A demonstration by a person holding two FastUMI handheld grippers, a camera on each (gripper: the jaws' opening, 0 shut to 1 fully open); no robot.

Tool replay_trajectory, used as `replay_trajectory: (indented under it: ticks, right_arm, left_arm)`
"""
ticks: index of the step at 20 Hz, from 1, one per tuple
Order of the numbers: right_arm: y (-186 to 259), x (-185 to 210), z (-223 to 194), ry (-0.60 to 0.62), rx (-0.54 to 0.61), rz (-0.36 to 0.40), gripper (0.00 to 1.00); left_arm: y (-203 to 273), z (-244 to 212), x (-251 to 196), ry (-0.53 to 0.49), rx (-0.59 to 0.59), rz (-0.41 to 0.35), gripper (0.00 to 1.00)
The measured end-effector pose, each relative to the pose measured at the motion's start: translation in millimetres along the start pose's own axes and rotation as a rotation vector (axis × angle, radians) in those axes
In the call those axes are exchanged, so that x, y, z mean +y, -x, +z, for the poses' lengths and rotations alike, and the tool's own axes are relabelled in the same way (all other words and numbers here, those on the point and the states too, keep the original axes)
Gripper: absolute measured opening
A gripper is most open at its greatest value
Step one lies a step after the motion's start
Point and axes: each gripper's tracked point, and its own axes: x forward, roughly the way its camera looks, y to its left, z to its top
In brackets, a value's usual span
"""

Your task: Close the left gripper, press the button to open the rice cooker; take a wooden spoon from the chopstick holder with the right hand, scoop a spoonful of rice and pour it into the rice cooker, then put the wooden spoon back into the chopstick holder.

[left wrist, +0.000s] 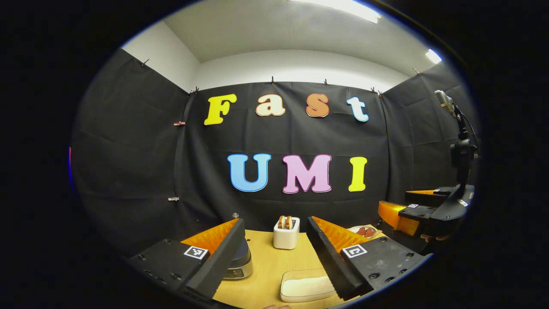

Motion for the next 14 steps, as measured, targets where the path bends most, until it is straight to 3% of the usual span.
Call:
replay_trajectory:
  ticks: [14]
  right_arm:
    - [1.9,-9.2,-4.8,-0.032,0.016,0.027,0.98]
  left_arm:
    - [-4.9,-5.2,-8.0,-0.015,0.023,0.038,0.98]
